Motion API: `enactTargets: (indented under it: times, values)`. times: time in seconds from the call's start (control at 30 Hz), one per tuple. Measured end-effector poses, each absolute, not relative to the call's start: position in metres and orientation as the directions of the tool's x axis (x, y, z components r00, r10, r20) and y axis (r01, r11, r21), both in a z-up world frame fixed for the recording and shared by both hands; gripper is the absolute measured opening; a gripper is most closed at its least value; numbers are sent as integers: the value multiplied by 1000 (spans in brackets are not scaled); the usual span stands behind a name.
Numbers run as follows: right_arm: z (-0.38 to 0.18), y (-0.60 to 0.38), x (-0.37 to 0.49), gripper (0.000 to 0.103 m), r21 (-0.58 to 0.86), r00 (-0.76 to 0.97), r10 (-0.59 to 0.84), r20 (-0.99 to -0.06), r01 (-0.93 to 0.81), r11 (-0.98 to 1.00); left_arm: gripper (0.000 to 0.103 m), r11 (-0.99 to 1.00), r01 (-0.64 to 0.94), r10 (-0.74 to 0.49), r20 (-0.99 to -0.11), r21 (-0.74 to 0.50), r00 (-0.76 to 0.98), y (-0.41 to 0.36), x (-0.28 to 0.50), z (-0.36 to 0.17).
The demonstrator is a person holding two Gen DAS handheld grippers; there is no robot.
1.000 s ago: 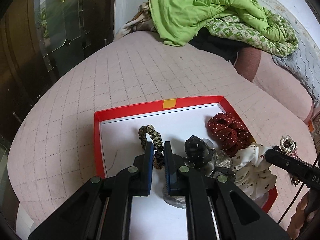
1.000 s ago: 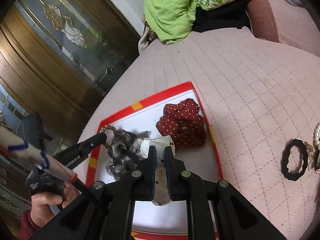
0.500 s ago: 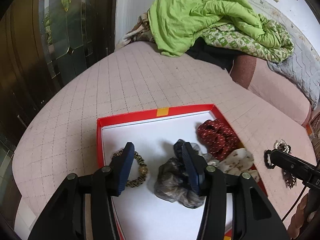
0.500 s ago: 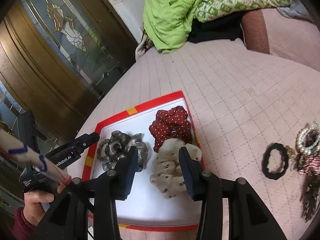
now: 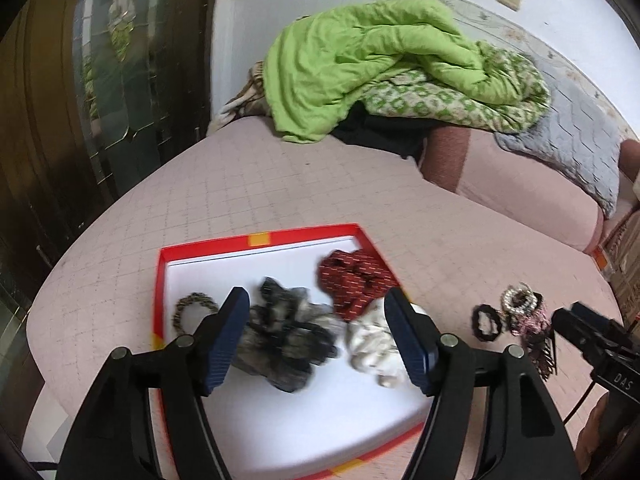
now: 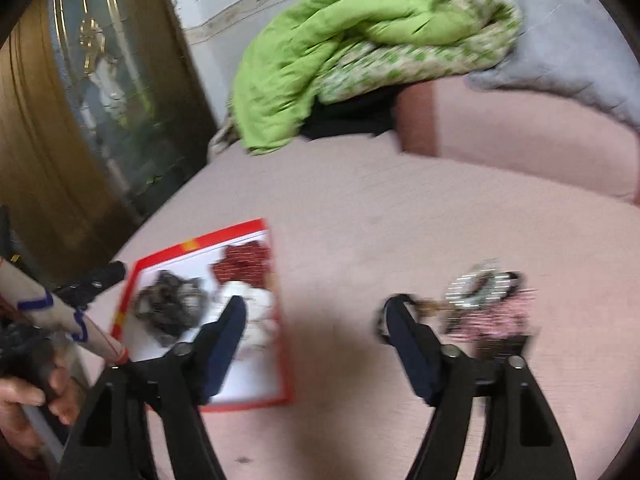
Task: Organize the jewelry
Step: 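Place the leopard scrunchie in the tray with the left tool while the right tool drops the white scrunchie there, then grasp the black claw clip with the right tool while the left tool grasps the black hair tie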
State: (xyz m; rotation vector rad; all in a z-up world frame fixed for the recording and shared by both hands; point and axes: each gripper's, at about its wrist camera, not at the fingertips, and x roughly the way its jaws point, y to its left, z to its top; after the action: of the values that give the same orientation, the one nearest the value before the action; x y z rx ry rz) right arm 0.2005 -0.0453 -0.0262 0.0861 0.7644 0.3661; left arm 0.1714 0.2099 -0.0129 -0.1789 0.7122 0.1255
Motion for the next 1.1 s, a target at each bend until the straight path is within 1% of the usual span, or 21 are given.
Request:
enactTargets:
  times: [0.03,0.07,0.17,0.33,0.5,0.7,0.77,0.97,1.1]
  values:
    - [-24,-53,196,90,187,683,329,-652,-276,943,69,980,-156,38,-660,-121,750,202,171,-12]
    - [-21,-64,191,91,157,711,294,-639,-253,955,69,984,-136,25,-667,-115,745,193,172,-13]
    - [-18,-93,181,91,71,757,174,-629,-167,983,69,992,-91,7,-675,-90,738,168,173,-13]
    - [-25,-138,179,91,63,740,89,-666,-63,996,69,998,-27,-25,-684,-65,729,125,172,-13]
    - [-33,-166,177,91,76,733,81,-676,-40,996,69,999,29,-50,-696,-42,716,90,171,-12]
    - [-49,-203,175,90,207,710,134,-692,17,978,69,993,117,-91,-690,-10,718,41,172,5]
    - [-52,-218,175,90,220,711,115,-694,56,974,69,989,150,-111,-681,-2,724,23,172,16]
    - [-53,-249,174,90,259,725,92,-683,122,958,69,965,259,-215,-648,-27,731,-40,172,58]
    - [-54,-263,174,90,298,728,110,-677,135,945,69,924,381,-322,-618,-40,717,-91,162,94]
